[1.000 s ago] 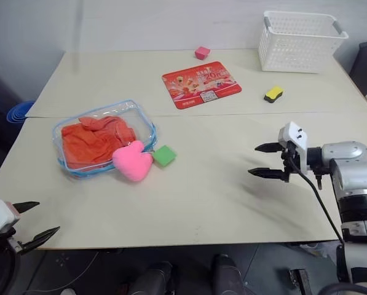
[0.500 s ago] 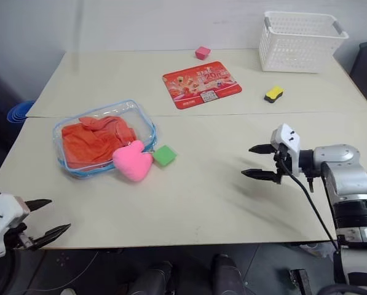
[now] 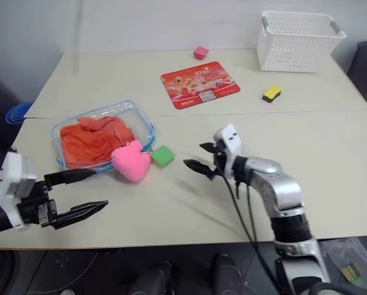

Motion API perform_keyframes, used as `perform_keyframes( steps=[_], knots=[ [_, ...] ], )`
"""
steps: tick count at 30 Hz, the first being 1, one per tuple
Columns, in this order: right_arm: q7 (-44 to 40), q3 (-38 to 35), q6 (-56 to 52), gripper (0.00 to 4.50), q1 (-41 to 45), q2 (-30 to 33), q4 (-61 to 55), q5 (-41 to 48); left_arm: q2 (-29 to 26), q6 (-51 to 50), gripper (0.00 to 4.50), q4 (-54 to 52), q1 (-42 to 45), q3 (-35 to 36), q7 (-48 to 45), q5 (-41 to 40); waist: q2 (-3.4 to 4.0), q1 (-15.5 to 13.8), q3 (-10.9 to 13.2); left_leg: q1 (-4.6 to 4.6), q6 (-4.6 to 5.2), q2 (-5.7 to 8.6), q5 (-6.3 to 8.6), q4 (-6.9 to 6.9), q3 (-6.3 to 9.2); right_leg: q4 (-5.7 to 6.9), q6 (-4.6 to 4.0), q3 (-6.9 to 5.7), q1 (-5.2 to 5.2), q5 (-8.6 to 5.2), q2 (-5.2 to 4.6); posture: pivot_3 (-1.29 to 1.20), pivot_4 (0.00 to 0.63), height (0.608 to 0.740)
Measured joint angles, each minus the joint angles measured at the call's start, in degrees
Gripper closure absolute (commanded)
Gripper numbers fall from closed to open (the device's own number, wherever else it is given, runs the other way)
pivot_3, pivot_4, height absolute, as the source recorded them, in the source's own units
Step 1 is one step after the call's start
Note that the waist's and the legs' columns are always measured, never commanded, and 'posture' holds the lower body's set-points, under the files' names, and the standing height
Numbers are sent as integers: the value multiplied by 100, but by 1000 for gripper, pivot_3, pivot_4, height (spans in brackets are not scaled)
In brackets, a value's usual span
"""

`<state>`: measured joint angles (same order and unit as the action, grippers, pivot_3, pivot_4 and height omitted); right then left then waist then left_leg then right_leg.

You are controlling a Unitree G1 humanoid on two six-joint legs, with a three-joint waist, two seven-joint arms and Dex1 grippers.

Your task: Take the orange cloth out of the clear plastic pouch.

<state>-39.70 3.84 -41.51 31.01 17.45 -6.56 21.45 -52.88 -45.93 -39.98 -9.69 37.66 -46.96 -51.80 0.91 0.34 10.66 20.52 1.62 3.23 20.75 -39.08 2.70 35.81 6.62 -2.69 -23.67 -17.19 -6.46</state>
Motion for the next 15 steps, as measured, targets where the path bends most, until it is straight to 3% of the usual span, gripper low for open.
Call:
perform_keyframes(
  steps=[8,15],
  knots=[
    [574,1048,471,8,169,-774,489,-669,-440,176,0,508,-174,68,-185,628,-1,104,-1,-2,-1,2,0,2,-5,5,-3,5,-4,-2,13,0,150,740],
    [1177,1130,1252,8,543,-1148,1565,-1338,-452,321,0,709,-92,196,-269,868,-2,148,-1,-2,-2,1,0,6,-1,8,-4,4,-8,-2,12,0,150,740]
  ],
)
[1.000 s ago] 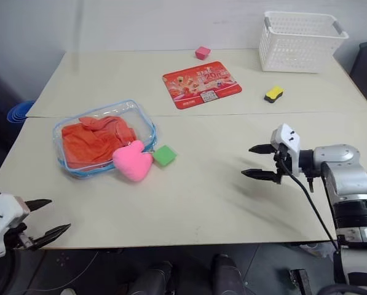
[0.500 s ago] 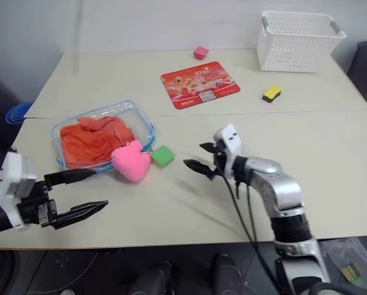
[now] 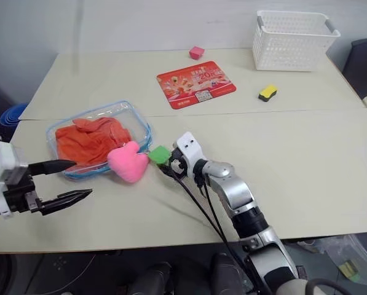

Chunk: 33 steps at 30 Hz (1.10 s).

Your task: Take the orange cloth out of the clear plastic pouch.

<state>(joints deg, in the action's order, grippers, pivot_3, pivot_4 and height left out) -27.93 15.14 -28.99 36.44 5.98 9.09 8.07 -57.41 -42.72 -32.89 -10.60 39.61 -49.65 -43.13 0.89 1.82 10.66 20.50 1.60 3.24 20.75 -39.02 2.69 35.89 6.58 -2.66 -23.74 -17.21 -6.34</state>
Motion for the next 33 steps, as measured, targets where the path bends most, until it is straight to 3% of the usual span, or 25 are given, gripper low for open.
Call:
perform_keyframes(
  steps=[10,18,21,25,27,33],
  knots=[
    [-139,-4,59,8,29,-352,37,127,111,60,0,-19,103,-69,98,91,0,12,0,0,0,-1,0,1,1,0,0,1,0,0,0,0,150,740],
    [-129,12,602,8,367,-411,957,-123,114,151,0,-9,337,-263,149,146,0,28,0,-1,0,0,0,1,1,2,0,0,0,0,0,0,150,740],
    [-144,-29,819,624,383,-431,1173,-133,118,152,0,-9,347,-327,156,154,0,37,0,-1,0,0,0,1,1,2,0,0,-1,0,0,0,150,740],
    [-206,-79,958,1955,383,-431,1208,-130,165,152,0,-10,357,-424,193,157,0,39,0,-1,0,-1,0,1,1,2,0,0,0,0,0,0,150,740],
    [-264,-105,1004,2407,383,-430,1207,-123,200,152,0,-11,372,-441,208,158,0,38,0,-1,0,-1,0,1,1,2,0,0,0,0,0,0,150,740],
    [-442,-369,863,2523,295,-96,782,35,356,162,0,-16,729,-756,334,136,0,-8,0,-1,1,2,0,-2,3,2,0,0,3,0,-3,0,150,740]
  ],
)
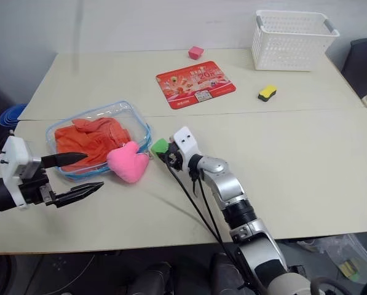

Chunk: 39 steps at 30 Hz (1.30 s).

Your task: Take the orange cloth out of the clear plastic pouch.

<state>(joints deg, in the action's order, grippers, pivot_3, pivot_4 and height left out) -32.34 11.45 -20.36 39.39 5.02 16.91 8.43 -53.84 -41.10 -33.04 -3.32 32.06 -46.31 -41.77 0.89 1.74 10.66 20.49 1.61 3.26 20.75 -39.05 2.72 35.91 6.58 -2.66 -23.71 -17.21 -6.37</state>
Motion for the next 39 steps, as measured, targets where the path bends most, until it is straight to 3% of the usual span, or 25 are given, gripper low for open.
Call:
perform_keyframes(
  steps=[4,9,14,17,22,29,35,39],
  knots=[
    [127,-671,-220,2523,-79,780,-350,63,245,-15,0,-33,465,-501,184,-111,-2,-48,-1,1,6,15,0,-4,9,2,1,-2,6,1,-9,0,150,740],
    [484,-1871,-332,2523,-680,2589,-224,-90,955,-96,0,-108,1640,-1586,556,-372,3,-194,2,6,14,25,-1,-4,11,-3,2,-3,6,1,-14,0,150,740],
    [860,-2900,-219,2523,-1168,3444,497,-152,1353,-182,0,-48,2402,-2229,695,-540,2,-69,2,-3,9,0,-3,-2,-33,-6,4,0,3,1,5,0,150,740],
    [926,-3186,-225,1744,-1351,3453,585,-16,1368,-171,0,21,2567,-2483,625,-485,2,23,2,-13,-3,-14,-9,-1,-43,-4,4,2,3,1,25,0,150,740],
    [925,-3212,-292,85,-1457,3448,552,132,1360,-71,0,185,2674,-2620,500,-370,3,-19,2,-25,-11,-17,-13,-10,-49,-3,3,55,4,1,27,0,150,740],
    [440,-3015,-232,33,-1337,3674,450,210,1222,0,0,213,2493,-2560,501,-227,4,-65,3,-17,-8,-8,-12,-8,-38,-4,5,56,3,2,20,0,150,740],
    [-1125,-2793,-258,33,-698,4333,-162,721,768,-10,0,192,2157,-2120,841,192,6,-44,4,-18,-12,-16,-11,-6,-25,-22,5,48,5,2,26,0,150,740],
    [-2568,-2233,-1234,33,-598,4488,-1400,1790,131,92,0,386,1783,-1962,1074,1003,6,-25,8,-13,-12,-19,-11,0,-21,-21,4,49,1,2,27,0,150,740]
  ],
)
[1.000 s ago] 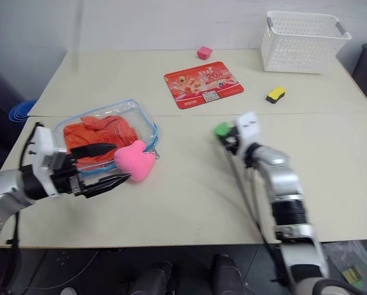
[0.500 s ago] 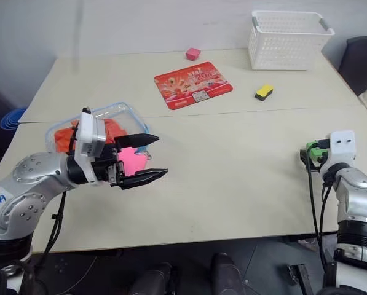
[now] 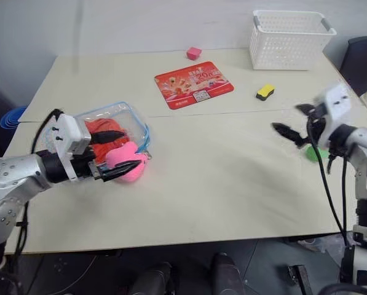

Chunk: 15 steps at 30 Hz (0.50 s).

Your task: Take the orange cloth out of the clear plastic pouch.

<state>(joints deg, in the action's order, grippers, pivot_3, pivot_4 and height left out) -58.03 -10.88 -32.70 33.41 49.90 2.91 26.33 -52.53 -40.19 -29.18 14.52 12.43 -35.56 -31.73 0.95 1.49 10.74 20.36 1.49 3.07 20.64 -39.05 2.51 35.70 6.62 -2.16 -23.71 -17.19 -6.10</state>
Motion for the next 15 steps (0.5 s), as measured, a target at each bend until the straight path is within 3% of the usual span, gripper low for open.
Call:
perform_keyframes(
  steps=[2,7,15],
  knots=[
    [-626,325,-527,33,56,57,-804,650,-449,195,0,245,-254,21,104,664,1,-11,1,3,-2,-1,1,2,11,-4,0,-7,-2,0,-1,0,150,740],
    [-1284,704,-1070,33,315,184,-1666,1290,-1101,916,0,686,-931,-36,117,1968,-5,-151,5,5,12,12,12,0,12,-20,0,-9,2,0,-18,0,150,740],
    [-1511,965,-1080,33,445,173,-1743,1390,-1168,1805,0,1193,-1357,-201,116,3145,-7,-292,6,34,23,22,19,0,27,-17,0,-33,-9,0,-31,0,150,740]
  ],
)
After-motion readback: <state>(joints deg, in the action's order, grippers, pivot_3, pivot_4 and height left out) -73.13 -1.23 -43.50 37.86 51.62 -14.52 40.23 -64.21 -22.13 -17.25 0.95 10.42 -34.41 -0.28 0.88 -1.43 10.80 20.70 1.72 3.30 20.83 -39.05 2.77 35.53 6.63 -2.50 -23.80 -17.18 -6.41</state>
